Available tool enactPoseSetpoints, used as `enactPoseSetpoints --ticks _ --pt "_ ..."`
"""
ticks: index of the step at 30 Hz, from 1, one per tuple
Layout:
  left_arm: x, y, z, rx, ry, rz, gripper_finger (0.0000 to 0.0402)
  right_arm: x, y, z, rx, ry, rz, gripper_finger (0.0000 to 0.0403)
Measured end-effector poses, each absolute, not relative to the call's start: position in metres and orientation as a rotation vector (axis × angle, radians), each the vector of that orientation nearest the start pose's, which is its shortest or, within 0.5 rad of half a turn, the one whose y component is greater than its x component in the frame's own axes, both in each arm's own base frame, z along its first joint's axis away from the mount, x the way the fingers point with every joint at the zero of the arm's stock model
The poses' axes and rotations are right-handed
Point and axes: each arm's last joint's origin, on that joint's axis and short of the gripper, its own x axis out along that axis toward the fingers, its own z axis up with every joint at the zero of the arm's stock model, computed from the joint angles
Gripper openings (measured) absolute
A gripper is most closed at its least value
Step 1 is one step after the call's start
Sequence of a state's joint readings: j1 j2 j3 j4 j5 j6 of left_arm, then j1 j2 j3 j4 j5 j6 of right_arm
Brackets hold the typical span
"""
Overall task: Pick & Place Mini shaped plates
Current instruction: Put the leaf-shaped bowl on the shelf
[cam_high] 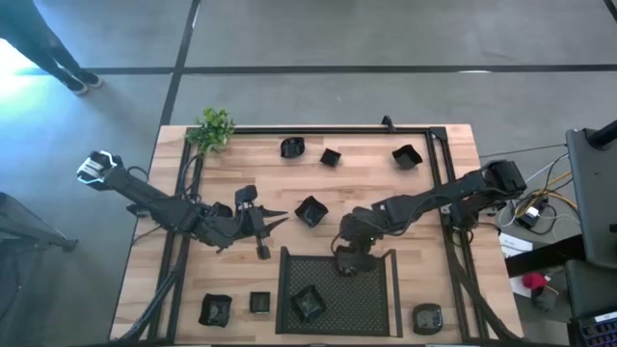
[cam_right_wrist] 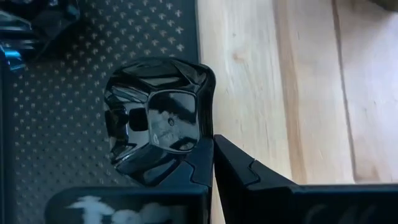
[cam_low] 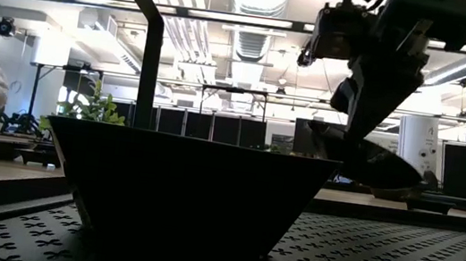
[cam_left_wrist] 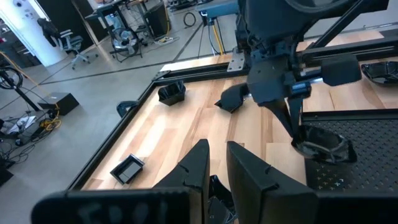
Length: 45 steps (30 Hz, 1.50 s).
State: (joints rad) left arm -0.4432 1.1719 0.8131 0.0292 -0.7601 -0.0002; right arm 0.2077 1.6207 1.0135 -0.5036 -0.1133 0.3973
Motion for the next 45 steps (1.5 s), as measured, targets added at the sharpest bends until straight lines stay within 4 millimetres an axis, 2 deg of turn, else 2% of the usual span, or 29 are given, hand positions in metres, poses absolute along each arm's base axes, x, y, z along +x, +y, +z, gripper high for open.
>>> enactPoseSetpoints --ticks 9,17,22,25,45 --pt "0.236 -0.090 0.288 0.189 0.275 0.314 0.0051 0.323 0.077 0.172 0.306 1.216 0.113 0.0008" --pt "0.236 -0.090 0.288 0.191 0.278 0.314 0.0051 0.331 0.089 0.172 0.303 1.212 0.139 0.0008" --pt "0.236 -0.090 0.288 0.191 0.278 0.314 0.0051 0.337 0.092 0.163 0.293 1.236 0.137 0.0008" --pt "0.236 -0.090 0.288 0.191 0.279 0.311 0.0051 0.338 0.092 0.158 0.291 1.254 0.137 0.0008" --pt "0.236 -0.090 0.287 0.195 0.285 0.310 0.0051 0.338 0.092 0.161 0.298 1.244 0.143 0.0008"
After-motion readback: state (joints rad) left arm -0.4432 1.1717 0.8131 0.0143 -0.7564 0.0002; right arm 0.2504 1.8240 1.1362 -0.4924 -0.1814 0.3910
